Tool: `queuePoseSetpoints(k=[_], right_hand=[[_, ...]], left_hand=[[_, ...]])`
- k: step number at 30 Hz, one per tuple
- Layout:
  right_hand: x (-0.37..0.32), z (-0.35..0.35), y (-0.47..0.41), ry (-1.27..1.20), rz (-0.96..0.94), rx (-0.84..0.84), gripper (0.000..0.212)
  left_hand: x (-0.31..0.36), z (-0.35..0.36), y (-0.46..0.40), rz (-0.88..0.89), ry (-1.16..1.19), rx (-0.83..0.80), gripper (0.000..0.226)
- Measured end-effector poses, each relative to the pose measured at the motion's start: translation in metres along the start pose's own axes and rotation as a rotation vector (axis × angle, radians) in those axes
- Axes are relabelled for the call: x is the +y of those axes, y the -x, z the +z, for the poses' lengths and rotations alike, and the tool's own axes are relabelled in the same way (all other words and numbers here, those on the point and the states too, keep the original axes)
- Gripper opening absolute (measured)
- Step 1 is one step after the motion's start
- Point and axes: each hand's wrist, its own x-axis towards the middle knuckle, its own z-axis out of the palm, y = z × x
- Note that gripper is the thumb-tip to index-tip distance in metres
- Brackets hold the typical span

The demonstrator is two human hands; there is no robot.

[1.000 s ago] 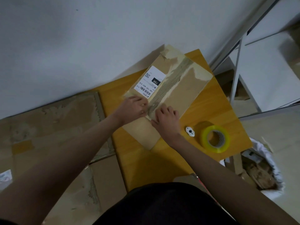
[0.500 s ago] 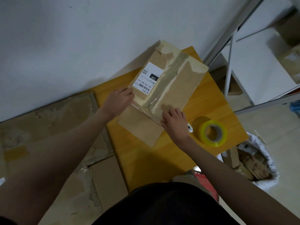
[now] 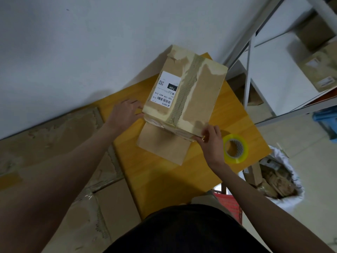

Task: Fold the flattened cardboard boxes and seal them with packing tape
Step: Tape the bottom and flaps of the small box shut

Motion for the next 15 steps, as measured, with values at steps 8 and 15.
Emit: queuePoseSetpoints(k=[8,15], right_hand=[[0.005,-0.010,0.000,-0.067,0.062,-0.038,0.027],[0.004,-0.018,-0.004,0.066,-0.060,-0.084,0.022]], left_hand=[[0.006,0.004,-0.003,-0.068,0.073,-0.147,0.020],[0.004,-0.002,-0.006,0.003,0.085,-0.205,0.025]])
